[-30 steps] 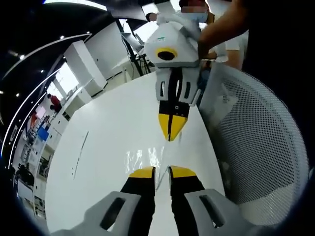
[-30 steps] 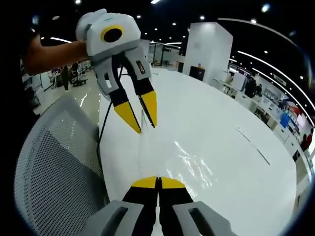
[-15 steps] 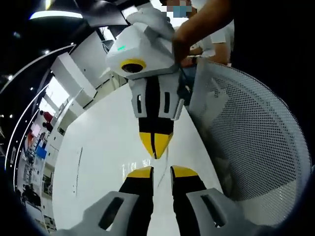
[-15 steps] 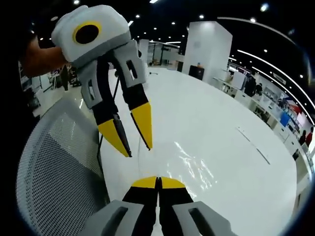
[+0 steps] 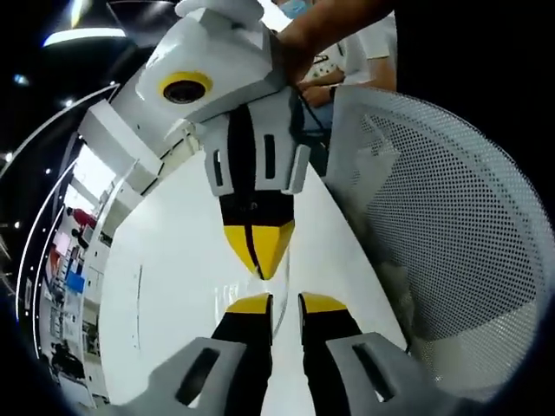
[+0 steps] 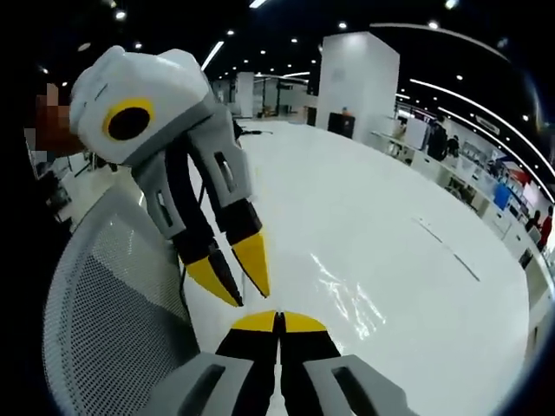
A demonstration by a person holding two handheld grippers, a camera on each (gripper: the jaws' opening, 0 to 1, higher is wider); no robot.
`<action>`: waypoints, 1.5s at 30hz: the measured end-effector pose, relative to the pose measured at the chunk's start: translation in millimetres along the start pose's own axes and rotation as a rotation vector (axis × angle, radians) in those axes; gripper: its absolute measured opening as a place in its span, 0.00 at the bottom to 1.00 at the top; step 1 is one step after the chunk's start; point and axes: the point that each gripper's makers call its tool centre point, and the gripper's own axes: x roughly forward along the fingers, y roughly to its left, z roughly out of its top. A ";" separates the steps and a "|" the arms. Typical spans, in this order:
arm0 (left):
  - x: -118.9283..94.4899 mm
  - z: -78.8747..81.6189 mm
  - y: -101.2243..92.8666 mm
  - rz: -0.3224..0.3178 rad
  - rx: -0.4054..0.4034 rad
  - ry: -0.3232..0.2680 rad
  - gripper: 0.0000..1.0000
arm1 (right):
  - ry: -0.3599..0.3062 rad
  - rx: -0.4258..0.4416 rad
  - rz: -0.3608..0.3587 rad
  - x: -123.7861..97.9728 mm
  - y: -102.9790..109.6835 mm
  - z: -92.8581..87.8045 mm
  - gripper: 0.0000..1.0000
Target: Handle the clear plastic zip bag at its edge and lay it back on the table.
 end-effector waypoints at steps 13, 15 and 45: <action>1.6 -7.4 -1.6 0.009 0.009 0.028 0.00 | -0.020 0.025 -0.016 -3.4 -1.8 6.0 0.00; 1.4 -9.7 -1.1 0.013 0.007 0.033 0.00 | -0.026 0.025 -0.023 -4.4 -3.0 8.2 0.00; -3.4 -34.7 -11.4 0.058 -0.082 0.086 0.00 | -0.198 0.000 -0.118 -26.2 -20.2 63.4 0.00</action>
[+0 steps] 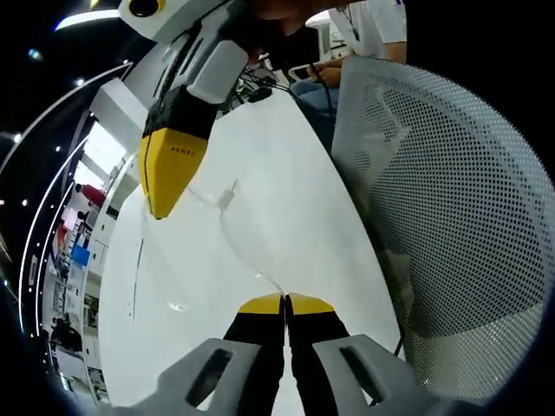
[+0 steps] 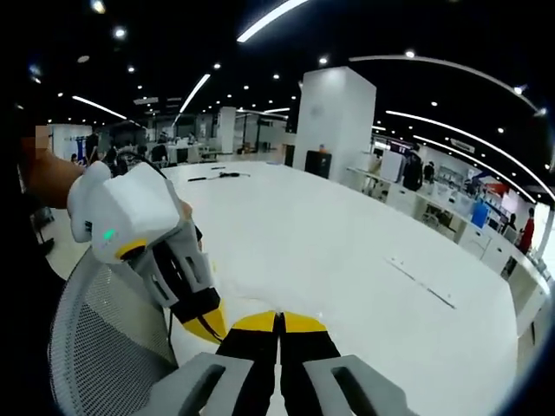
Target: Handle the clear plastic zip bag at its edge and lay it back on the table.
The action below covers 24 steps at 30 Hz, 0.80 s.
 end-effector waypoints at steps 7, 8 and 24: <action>-1.9 0.6 0.5 0.006 -0.009 -0.008 0.00 | -0.025 0.009 -0.004 -1.7 -0.8 7.9 0.00; -2.3 0.8 0.5 0.007 -0.012 -0.011 0.00 | -0.028 0.009 -0.007 -2.0 -1.2 8.9 0.00; -4.4 -3.3 -0.7 0.012 -0.025 -0.013 0.00 | -0.052 0.008 -0.016 -3.7 -2.7 16.6 0.00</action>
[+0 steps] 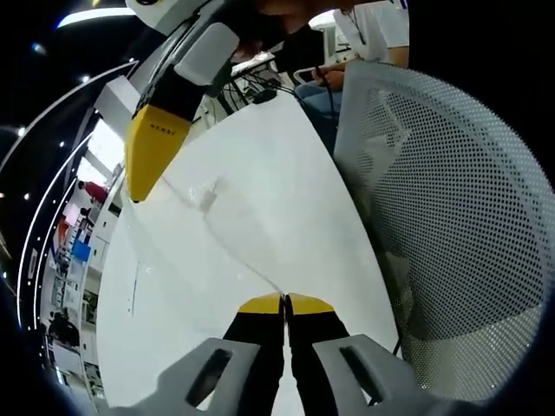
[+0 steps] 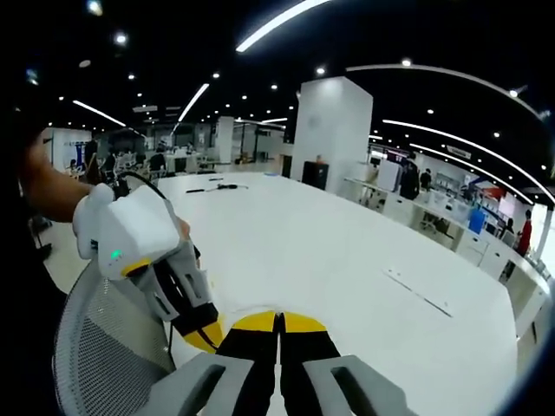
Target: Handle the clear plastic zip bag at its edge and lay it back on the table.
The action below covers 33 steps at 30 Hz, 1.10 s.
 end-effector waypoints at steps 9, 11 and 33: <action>1.6 -2.2 -0.7 -0.001 -0.022 0.004 0.00 | 0.001 -0.004 -0.006 1.2 0.6 0.2 0.00; 1.3 -2.6 -0.2 0.001 -0.029 0.001 0.00 | -0.002 -0.004 -0.001 1.7 1.0 0.5 0.00; -9.7 12.5 14.2 0.043 -0.106 -0.087 0.01 | 0.136 -0.194 0.032 18.0 5.5 -31.7 0.00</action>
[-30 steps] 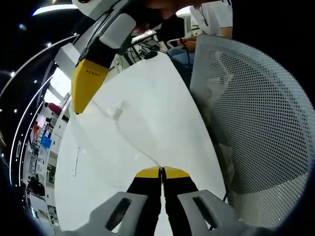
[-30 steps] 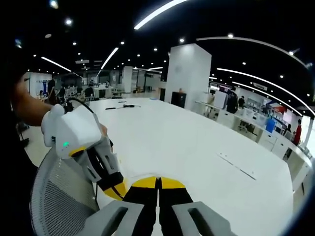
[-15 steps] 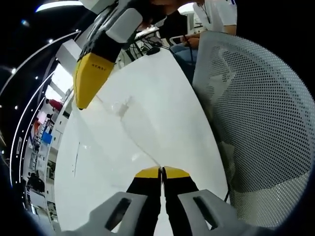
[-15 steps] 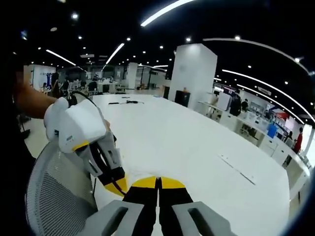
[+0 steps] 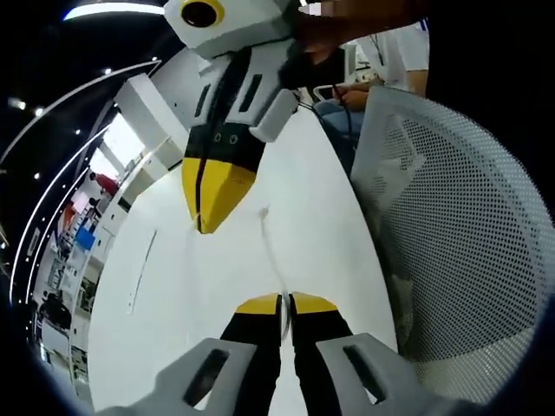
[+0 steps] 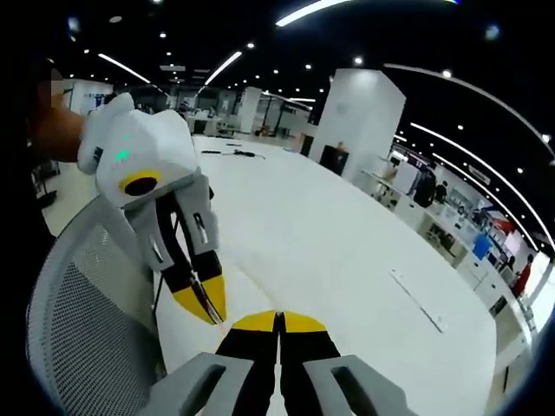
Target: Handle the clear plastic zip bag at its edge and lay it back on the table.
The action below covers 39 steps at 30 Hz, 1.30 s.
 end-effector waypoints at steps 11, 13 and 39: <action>-11.6 13.1 0.0 -0.011 -0.071 -0.048 0.01 | 0.051 -0.002 0.009 12.6 4.7 -14.7 0.00; -13.7 13.1 -0.1 -0.020 -0.083 -0.040 0.02 | 0.056 0.003 0.012 14.6 5.6 -17.9 0.00; -67.2 -7.8 19.9 0.166 -0.393 -0.165 0.25 | 0.102 0.062 -0.064 16.9 -9.8 -45.2 0.00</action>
